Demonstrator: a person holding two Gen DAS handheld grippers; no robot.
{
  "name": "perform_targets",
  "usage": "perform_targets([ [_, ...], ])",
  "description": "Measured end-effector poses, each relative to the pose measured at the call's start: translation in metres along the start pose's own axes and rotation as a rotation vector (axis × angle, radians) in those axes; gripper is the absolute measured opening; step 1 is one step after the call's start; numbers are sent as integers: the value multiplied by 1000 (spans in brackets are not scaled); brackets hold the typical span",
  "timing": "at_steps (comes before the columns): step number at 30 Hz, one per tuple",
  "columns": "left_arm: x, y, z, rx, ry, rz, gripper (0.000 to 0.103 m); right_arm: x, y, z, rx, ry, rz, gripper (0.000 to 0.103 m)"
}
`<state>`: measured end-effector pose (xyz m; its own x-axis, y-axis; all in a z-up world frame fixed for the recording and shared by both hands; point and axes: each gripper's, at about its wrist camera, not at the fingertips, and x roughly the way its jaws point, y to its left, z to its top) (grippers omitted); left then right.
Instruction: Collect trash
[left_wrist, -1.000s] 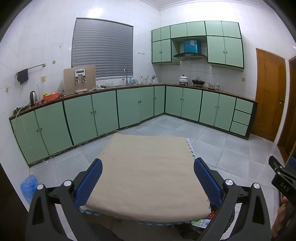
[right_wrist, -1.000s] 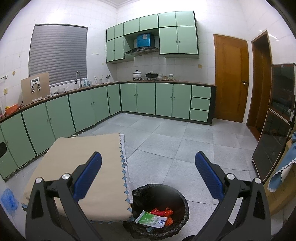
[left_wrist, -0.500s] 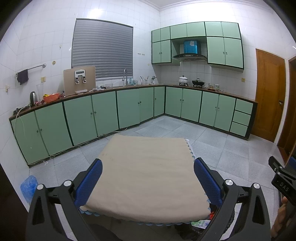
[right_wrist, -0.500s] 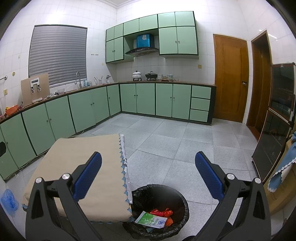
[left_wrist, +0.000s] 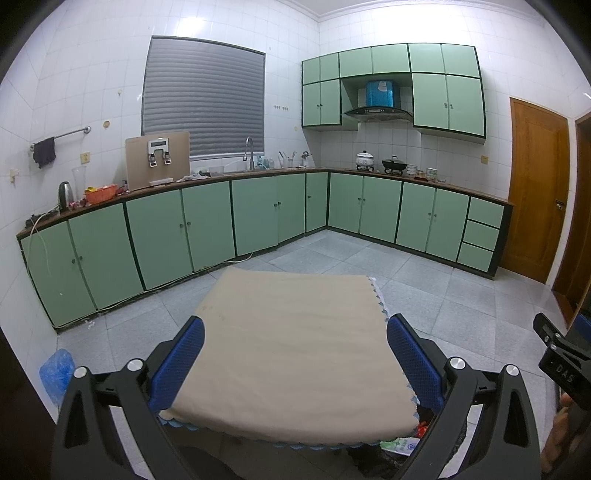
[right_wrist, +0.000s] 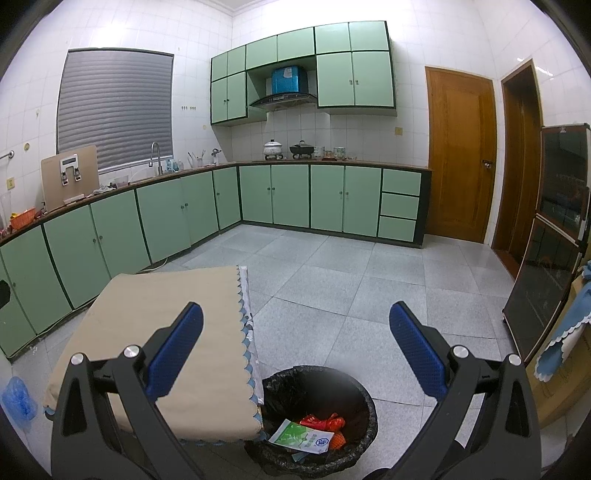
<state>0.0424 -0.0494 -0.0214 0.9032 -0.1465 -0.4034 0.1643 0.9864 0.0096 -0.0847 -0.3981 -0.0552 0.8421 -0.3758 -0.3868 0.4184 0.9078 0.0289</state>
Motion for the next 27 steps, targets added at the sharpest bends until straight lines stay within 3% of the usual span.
perform_targets([
  [27,0,0,1,0,4,-2,97,4,3,-3,6,14,-5,98],
])
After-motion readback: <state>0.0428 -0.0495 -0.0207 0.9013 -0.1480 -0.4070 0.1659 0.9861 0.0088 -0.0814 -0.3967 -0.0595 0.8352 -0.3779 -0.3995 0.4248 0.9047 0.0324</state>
